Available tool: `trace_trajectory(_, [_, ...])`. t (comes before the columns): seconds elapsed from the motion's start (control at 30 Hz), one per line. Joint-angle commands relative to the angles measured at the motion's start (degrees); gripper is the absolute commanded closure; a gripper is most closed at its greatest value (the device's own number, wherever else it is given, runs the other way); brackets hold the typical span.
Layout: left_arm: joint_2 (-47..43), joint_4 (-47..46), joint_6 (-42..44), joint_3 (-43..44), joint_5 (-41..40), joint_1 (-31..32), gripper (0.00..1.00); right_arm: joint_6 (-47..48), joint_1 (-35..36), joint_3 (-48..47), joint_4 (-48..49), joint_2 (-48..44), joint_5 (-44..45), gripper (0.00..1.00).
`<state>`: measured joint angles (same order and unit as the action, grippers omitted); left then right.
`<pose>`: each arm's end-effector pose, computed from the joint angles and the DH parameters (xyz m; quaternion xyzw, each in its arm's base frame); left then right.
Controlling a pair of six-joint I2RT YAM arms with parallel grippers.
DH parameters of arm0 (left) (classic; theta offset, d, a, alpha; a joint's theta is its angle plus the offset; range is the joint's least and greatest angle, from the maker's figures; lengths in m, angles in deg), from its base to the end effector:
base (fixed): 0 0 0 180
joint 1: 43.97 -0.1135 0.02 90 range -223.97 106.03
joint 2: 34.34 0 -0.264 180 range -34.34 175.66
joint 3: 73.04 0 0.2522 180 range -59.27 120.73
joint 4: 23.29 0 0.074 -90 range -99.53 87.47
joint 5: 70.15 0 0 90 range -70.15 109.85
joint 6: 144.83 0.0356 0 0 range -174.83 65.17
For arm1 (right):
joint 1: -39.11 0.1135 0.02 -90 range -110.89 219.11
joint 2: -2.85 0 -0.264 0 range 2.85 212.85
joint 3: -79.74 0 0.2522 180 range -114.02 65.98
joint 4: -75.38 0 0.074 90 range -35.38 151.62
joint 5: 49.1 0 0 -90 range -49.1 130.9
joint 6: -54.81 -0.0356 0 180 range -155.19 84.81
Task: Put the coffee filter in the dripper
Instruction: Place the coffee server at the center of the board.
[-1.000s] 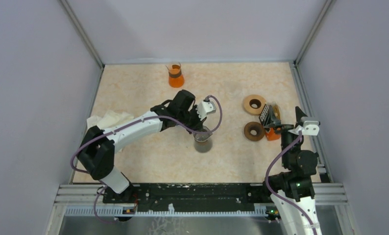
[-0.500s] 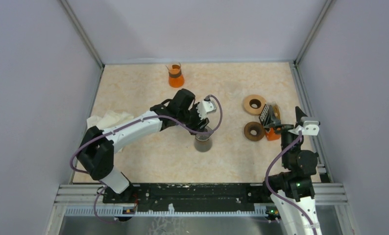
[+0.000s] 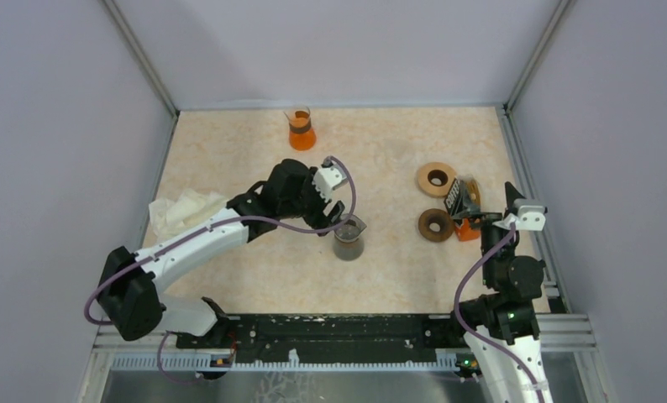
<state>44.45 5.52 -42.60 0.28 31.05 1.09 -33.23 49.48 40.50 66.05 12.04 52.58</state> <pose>0.2139 -0.2241 0.2871 0.4618 0.7503 -0.2142 0.4217 0.0795 0.0072 0.3205 0.0225 0.5712 0.0023 0.8205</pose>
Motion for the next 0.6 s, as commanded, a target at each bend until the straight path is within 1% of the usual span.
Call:
trace_trajectory(0.0, [-4.6,-4.5,-9.1,-3.3,-5.7,-2.0,0.12,0.4,0.9,-0.5,1.5,1.0,-0.9,0.01])
trace_trajectory(0.27, [-10.2,-4.4,-21.5,-7.2,-9.6,-7.1,0.09,0.4,0.9,-0.5,1.3,1.3,-1.0,0.01])
trace_trajectory(0.43, [-12.4,-3.9,-30.3,-9.9,-7.4,-14.0,0.11,0.5,0.9,-0.5,1.3,1.4,-0.9,0.01])
trace_trajectory(0.57, [-13.4,-4.4,-34.6,-11.7,-5.2,-18.6,0.12,0.5,0.8,-0.6,1.3,1.4,-0.9,0.01])
